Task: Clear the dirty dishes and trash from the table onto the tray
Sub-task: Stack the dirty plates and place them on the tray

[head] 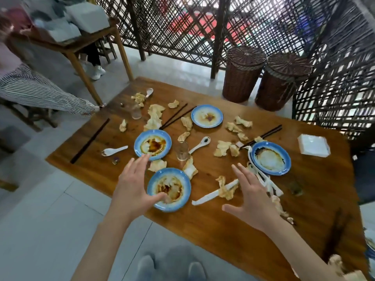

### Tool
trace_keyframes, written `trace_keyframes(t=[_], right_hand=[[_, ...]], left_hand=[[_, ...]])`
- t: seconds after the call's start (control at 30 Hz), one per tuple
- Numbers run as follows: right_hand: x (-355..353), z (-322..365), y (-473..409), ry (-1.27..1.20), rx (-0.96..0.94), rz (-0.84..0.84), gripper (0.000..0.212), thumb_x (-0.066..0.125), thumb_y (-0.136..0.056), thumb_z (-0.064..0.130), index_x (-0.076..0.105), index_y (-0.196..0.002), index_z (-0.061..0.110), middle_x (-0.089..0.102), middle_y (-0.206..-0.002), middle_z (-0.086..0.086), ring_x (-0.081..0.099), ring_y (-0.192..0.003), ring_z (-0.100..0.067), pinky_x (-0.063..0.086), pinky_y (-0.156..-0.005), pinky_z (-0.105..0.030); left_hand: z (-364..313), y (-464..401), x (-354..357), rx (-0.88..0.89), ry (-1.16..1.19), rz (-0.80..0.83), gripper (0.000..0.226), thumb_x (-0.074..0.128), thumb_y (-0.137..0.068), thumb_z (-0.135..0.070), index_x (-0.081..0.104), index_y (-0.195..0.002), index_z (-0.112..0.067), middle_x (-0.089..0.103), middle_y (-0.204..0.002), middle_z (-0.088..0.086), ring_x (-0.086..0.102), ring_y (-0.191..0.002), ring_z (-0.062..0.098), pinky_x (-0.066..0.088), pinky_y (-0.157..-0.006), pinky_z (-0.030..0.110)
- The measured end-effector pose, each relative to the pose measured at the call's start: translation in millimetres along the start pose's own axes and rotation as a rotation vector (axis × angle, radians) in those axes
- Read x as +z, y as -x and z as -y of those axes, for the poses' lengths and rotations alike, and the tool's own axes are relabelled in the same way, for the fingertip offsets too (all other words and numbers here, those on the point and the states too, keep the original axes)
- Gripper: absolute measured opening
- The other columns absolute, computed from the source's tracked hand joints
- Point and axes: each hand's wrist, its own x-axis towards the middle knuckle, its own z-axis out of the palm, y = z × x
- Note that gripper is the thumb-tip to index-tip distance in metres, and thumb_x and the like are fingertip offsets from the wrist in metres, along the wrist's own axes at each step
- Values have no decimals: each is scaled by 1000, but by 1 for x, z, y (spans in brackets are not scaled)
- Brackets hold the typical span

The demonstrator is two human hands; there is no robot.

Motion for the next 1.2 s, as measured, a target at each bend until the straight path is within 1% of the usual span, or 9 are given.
trace_keyframes(t=[0.13, 0.33, 0.43, 0.5, 0.7, 0.93, 1.0, 1.13, 1.2], right_hand=[[12, 26, -30, -4, 23, 6, 112, 74, -65, 60, 2, -147, 40, 7, -157, 14, 6, -145, -13, 19, -113, -38], [48, 78, -74, -21, 178, -37, 111, 74, -66, 58, 4, -149, 35, 9, -157, 11, 6, -145, -15, 23, -116, -40], [71, 106, -90, -36, 269, -51, 112, 72, -66, 61, 2, -149, 36, 5, -157, 13, 4, -145, -14, 12, -117, -41], [88, 121, -98, -53, 324, -73, 110, 71, -66, 62, 3, -149, 36, 5, -157, 13, 4, -145, -13, 5, -112, -34], [135, 138, -109, -74, 514, -61, 110, 65, -68, 68, -1, -149, 34, 3, -157, 13, 1, -145, -12, 13, -117, -36], [161, 126, -117, -16, 607, -39, 111, 60, -68, 73, -7, -148, 35, 0, -157, 14, 0, -145, -12, 8, -116, -31], [163, 124, -120, -6, 612, -36, 110, 60, -69, 72, -5, -148, 34, 1, -157, 13, 0, -145, -13, 12, -118, -34], [168, 124, -128, 17, 609, -39, 106, 59, -72, 70, -2, -150, 31, 3, -157, 11, 1, -146, -14, 15, -118, -37], [172, 126, -129, 21, 602, -57, 103, 61, -73, 67, 3, -150, 30, 8, -157, 10, 3, -146, -15, 16, -118, -37]], left_hand=[[39, -48, -6, 32, -3, 40, 115, 80, -60, -56, 16, -150, -26, 23, -155, -6, 11, -145, 19, 20, -115, 40], [94, -132, -18, 158, -30, 108, 116, 80, -58, -57, 16, -149, -27, 24, -155, -8, 12, -145, 19, 21, -114, 40], [117, -173, -21, 232, -57, 144, 113, 80, -60, -57, 17, -149, -28, 26, -154, -8, 15, -144, 18, 24, -113, 42], [132, -196, -18, 290, -80, 163, 108, 79, -63, -55, 19, -149, -28, 28, -153, -8, 18, -144, 18, 26, -112, 40], [171, -265, 18, 436, -140, 239, 78, 65, -84, -43, 26, -148, -21, 36, -149, -4, 30, -138, 16, 31, -113, 34], [196, -321, 66, 480, -231, 230, 53, 58, -90, -18, 41, -140, -19, 50, -137, 0, 49, -120, 22, 44, -98, 35], [199, -328, 74, 477, -275, 236, 50, 55, -92, -17, 40, -140, -21, 54, -132, 0, 52, -116, 22, 46, -93, 33], [201, -334, 84, 406, -360, 316, 40, 45, -96, -19, 39, -135, -22, 59, -115, 2, 58, -104, 21, 46, -71, 29], [200, -337, 87, 360, -363, 346, 34, 43, -95, -16, 42, -129, -20, 60, -113, 4, 60, -101, 22, 45, -68, 29]])
